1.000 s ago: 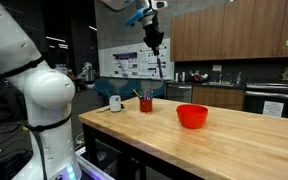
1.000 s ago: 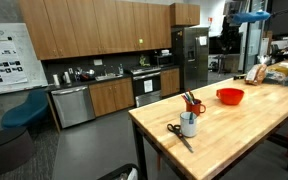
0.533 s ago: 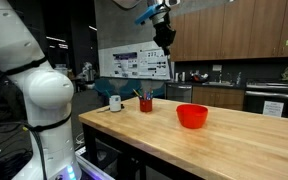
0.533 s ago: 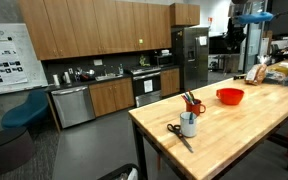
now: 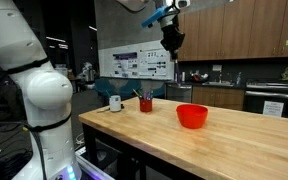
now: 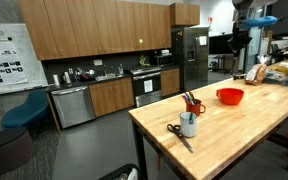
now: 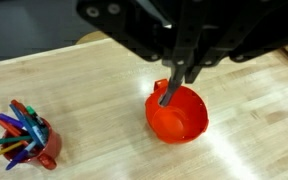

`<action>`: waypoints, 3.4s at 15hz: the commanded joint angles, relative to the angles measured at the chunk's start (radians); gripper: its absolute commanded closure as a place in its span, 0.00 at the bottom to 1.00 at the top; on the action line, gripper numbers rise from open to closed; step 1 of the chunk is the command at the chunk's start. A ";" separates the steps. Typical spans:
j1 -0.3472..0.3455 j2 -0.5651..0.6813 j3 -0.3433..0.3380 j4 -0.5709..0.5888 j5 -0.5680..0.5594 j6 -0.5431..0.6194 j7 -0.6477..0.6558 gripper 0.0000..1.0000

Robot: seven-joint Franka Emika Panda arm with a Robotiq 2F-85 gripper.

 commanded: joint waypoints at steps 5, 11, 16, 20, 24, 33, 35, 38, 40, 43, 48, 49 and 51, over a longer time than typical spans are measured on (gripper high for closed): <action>-0.031 0.062 -0.036 0.020 -0.010 0.024 -0.043 0.98; -0.039 0.100 -0.058 0.019 -0.004 0.046 -0.061 0.98; -0.039 0.128 -0.069 0.008 0.004 0.089 -0.080 0.98; -0.043 0.160 -0.077 -0.002 0.004 0.125 -0.082 0.98; -0.045 0.186 -0.081 -0.006 0.004 0.141 -0.081 0.68; -0.031 0.109 -0.060 -0.037 0.012 0.153 -0.091 0.11; -0.020 0.074 -0.044 -0.044 0.021 0.144 -0.105 0.01; 0.007 0.029 -0.010 -0.059 0.040 0.121 -0.122 0.00; 0.035 0.003 0.013 -0.071 0.070 0.082 -0.131 0.00; 0.074 -0.030 0.060 -0.101 0.099 0.055 -0.110 0.00; 0.132 -0.062 0.157 -0.172 0.117 0.069 -0.042 0.00; 0.140 -0.063 0.176 -0.185 0.114 0.072 -0.021 0.00; 0.160 -0.061 0.215 -0.213 0.112 0.076 0.020 0.00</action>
